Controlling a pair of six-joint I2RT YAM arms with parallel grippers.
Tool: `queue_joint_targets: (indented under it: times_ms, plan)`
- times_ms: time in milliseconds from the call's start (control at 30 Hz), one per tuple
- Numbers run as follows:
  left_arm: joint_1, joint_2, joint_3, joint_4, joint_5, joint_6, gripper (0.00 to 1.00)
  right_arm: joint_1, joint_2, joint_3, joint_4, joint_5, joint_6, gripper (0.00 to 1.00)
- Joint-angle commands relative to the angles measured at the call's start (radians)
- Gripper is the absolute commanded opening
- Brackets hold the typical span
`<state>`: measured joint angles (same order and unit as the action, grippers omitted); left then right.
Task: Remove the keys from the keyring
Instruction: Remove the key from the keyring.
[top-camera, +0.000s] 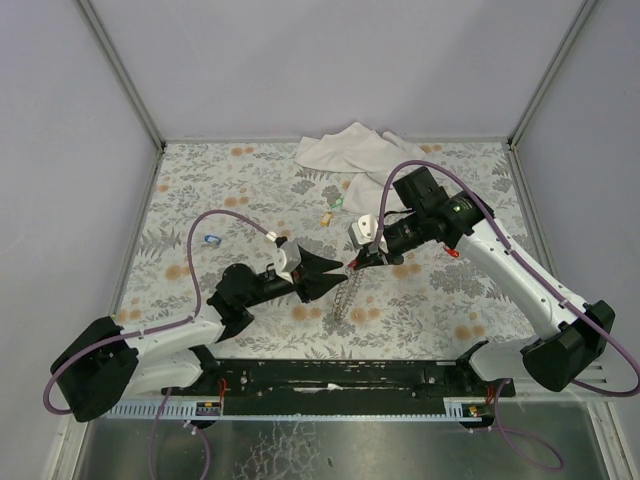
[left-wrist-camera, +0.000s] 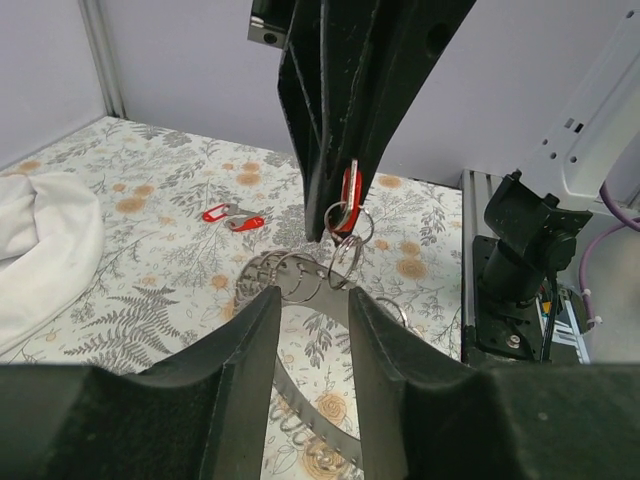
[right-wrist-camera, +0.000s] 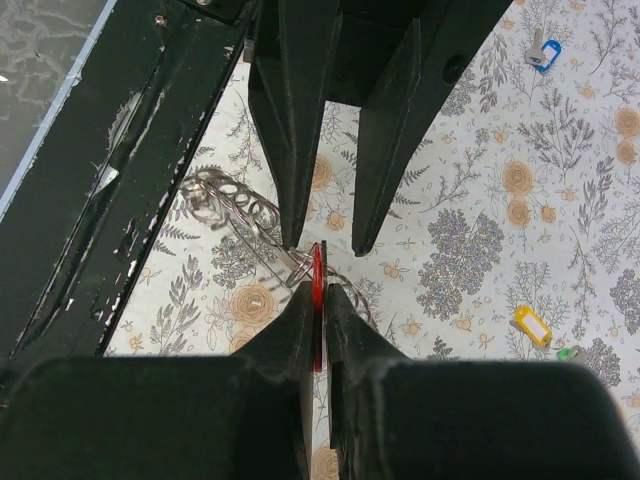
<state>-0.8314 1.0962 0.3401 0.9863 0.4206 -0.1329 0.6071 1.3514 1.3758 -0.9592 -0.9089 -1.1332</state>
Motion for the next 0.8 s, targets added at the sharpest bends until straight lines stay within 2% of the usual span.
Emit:
queue_joint_targets:
  times_ms: [0,600,767]
  plan:
    - [-0.008,0.007,0.034,0.099,0.035,-0.008,0.32,0.008,-0.007,0.001,0.004,-0.051,-0.011,0.00]
    - [-0.011,0.046,0.058,0.114,0.096,-0.014,0.22,0.008,-0.005,0.002,0.004,-0.051,-0.012,0.00]
    - [-0.011,0.045,0.064,0.097,0.098,-0.009,0.08,0.008,-0.008,0.003,0.004,-0.046,-0.011,0.00]
